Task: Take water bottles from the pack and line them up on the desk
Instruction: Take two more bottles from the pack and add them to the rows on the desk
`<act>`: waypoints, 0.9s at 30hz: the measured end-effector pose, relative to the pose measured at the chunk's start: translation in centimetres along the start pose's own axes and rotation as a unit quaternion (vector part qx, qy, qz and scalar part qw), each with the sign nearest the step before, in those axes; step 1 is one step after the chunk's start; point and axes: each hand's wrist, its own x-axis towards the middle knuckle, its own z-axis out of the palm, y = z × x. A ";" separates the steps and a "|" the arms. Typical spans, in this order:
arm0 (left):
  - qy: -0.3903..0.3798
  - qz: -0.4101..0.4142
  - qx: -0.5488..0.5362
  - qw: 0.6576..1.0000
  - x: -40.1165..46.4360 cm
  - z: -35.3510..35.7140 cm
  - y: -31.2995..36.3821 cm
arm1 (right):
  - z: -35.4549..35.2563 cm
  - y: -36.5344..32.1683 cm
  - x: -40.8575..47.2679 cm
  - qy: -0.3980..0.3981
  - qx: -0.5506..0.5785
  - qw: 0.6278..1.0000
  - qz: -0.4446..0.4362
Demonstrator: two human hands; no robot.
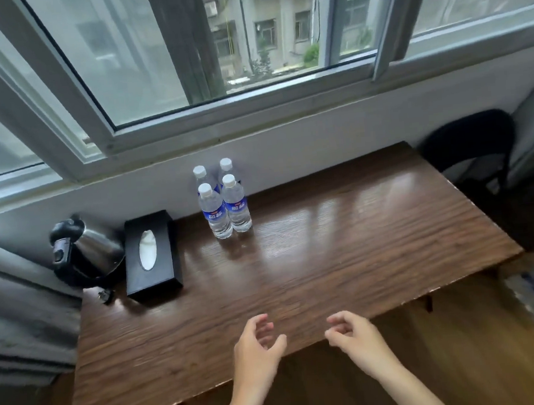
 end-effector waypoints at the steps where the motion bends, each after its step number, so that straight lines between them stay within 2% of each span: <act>1: -0.010 0.000 0.008 1.000 -1.0 0.7 0.0 | -0.4 0.8 -0.9 0.000 0.007 1.000 0.011; 7: -0.089 0.004 0.068 0.994 -6.3 6.2 0.5 | -3.5 6.1 -5.4 0.032 0.046 0.997 0.043; 17: -0.150 0.047 0.132 0.979 -9.9 18.1 4.6 | -13.4 15.2 -9.1 0.138 0.122 0.979 0.087; 22: -0.211 0.086 0.172 0.959 -10.6 24.3 7.2 | -17.7 19.1 -10.2 0.196 0.183 0.956 0.115; 27: -0.291 0.120 0.230 0.921 -9.8 30.9 10.3 | -21.9 22.0 -10.3 0.239 0.247 0.927 0.151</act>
